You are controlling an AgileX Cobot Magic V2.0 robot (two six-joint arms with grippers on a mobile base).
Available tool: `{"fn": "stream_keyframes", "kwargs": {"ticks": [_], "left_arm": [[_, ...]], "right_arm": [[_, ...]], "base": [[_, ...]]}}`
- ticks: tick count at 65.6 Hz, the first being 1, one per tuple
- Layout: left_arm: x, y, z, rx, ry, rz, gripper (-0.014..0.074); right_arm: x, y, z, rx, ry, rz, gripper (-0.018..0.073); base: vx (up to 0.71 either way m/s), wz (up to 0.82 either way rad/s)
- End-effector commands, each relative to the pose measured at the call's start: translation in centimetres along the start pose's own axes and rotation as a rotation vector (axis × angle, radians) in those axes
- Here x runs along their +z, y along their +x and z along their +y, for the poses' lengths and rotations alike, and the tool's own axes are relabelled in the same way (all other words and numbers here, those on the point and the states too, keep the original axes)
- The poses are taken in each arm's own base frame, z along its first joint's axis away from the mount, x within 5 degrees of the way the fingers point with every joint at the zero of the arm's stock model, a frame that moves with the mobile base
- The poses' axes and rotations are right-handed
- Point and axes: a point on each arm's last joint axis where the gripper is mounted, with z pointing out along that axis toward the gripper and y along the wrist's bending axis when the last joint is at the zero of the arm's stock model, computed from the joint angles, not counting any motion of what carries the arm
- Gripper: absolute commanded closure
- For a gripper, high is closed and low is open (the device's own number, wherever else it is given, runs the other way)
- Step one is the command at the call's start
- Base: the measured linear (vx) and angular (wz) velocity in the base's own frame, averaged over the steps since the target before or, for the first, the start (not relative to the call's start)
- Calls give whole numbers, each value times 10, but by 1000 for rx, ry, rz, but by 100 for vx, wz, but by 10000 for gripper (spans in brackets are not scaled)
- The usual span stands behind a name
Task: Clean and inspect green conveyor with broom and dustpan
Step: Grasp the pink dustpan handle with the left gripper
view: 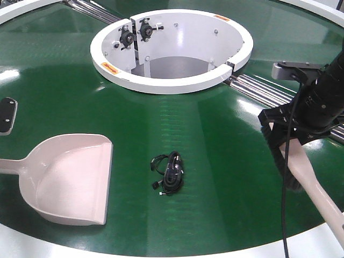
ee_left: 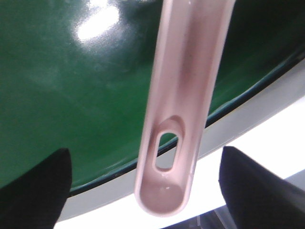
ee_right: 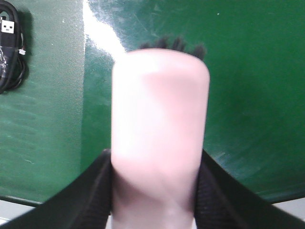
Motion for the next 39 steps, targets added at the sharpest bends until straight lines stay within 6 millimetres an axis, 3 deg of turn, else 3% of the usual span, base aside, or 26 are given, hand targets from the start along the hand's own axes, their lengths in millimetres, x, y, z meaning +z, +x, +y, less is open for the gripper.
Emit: {"fn": "stream_keyframes", "kwargs": {"ticks": [1, 27, 39], "left_arm": [[-16, 7, -2, -7, -20, 7, 11], [-2, 6, 4, 42, 10, 32, 16], [-2, 6, 3, 60, 16, 35, 126]], "right_arm": [[-21, 6, 4, -13, -11, -18, 563], [-21, 6, 4, -13, -11, -20, 563], [-21, 6, 4, -13, -11, -19, 563]], "base": [[0, 0], [0, 0], [0, 0]]}}
